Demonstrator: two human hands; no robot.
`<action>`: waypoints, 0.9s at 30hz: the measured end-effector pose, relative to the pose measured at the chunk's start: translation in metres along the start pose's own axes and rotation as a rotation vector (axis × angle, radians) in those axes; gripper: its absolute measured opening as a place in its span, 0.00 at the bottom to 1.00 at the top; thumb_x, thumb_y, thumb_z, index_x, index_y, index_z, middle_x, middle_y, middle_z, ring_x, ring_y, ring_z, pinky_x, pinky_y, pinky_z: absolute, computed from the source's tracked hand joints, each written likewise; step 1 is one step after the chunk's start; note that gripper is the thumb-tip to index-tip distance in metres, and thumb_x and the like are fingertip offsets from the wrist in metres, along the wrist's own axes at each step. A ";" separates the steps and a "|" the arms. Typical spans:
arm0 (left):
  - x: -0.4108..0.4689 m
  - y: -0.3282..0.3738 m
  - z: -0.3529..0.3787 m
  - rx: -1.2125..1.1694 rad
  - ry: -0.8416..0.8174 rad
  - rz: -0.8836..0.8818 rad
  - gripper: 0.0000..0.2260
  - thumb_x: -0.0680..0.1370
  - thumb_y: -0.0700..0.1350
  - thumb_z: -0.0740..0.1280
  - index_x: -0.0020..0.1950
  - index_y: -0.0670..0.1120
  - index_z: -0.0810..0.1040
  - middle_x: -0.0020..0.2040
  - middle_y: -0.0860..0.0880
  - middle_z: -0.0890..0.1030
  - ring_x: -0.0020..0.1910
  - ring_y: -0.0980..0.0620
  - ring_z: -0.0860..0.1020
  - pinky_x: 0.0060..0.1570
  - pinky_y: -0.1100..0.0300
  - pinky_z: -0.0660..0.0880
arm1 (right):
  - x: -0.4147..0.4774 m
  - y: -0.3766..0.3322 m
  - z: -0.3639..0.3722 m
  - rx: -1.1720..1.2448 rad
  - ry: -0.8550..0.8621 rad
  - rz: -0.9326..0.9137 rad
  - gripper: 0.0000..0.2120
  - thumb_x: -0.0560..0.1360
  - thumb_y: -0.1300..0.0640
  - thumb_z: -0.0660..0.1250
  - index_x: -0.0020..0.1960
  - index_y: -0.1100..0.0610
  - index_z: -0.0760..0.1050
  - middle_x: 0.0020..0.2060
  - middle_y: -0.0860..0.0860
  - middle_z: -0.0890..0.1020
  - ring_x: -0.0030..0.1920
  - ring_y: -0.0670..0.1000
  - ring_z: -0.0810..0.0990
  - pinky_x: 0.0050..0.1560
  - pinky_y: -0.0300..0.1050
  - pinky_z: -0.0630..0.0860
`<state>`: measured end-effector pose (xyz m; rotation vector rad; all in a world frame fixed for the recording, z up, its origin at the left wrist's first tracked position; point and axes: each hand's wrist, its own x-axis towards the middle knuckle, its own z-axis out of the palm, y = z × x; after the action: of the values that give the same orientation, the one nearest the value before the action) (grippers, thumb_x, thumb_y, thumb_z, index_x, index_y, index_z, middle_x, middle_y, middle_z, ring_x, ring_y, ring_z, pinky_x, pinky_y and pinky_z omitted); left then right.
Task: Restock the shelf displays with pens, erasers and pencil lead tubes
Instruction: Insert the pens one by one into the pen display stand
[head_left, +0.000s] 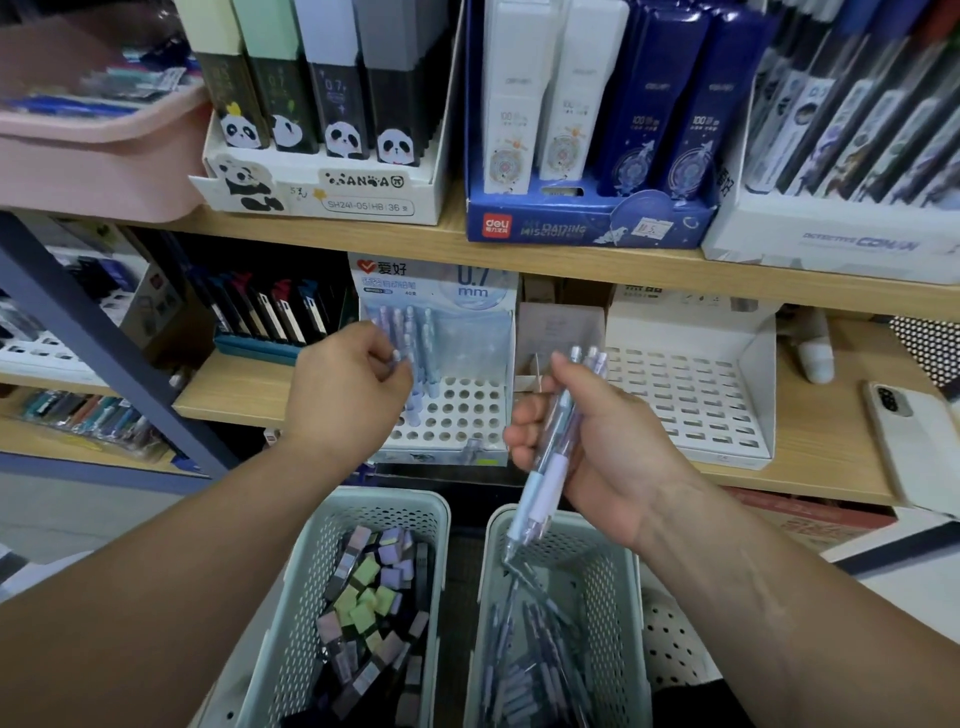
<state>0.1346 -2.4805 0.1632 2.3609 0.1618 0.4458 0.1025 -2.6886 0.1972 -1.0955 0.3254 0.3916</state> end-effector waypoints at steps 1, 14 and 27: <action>0.000 -0.001 0.000 0.001 0.000 -0.005 0.07 0.76 0.41 0.72 0.40 0.43 0.77 0.31 0.49 0.80 0.34 0.51 0.80 0.35 0.64 0.73 | 0.000 0.000 0.001 0.012 0.002 -0.007 0.10 0.81 0.50 0.65 0.46 0.56 0.73 0.31 0.55 0.80 0.31 0.54 0.81 0.35 0.46 0.80; -0.026 0.045 -0.024 -0.229 -0.138 -0.006 0.05 0.77 0.50 0.72 0.43 0.52 0.78 0.36 0.51 0.79 0.33 0.51 0.77 0.35 0.59 0.73 | -0.002 0.017 0.008 -0.343 -0.079 0.004 0.14 0.77 0.42 0.68 0.44 0.53 0.77 0.33 0.47 0.79 0.36 0.48 0.76 0.46 0.47 0.74; -0.050 0.048 -0.041 -0.775 -0.389 -0.437 0.04 0.70 0.34 0.77 0.40 0.39 0.83 0.34 0.44 0.83 0.32 0.50 0.80 0.35 0.57 0.79 | -0.006 0.040 0.032 -0.553 -0.288 -0.112 0.08 0.80 0.56 0.68 0.59 0.57 0.79 0.39 0.56 0.72 0.32 0.47 0.68 0.33 0.42 0.67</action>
<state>0.0727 -2.5018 0.2106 1.5446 0.2585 -0.1566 0.0808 -2.6442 0.1820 -1.5655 -0.1112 0.5490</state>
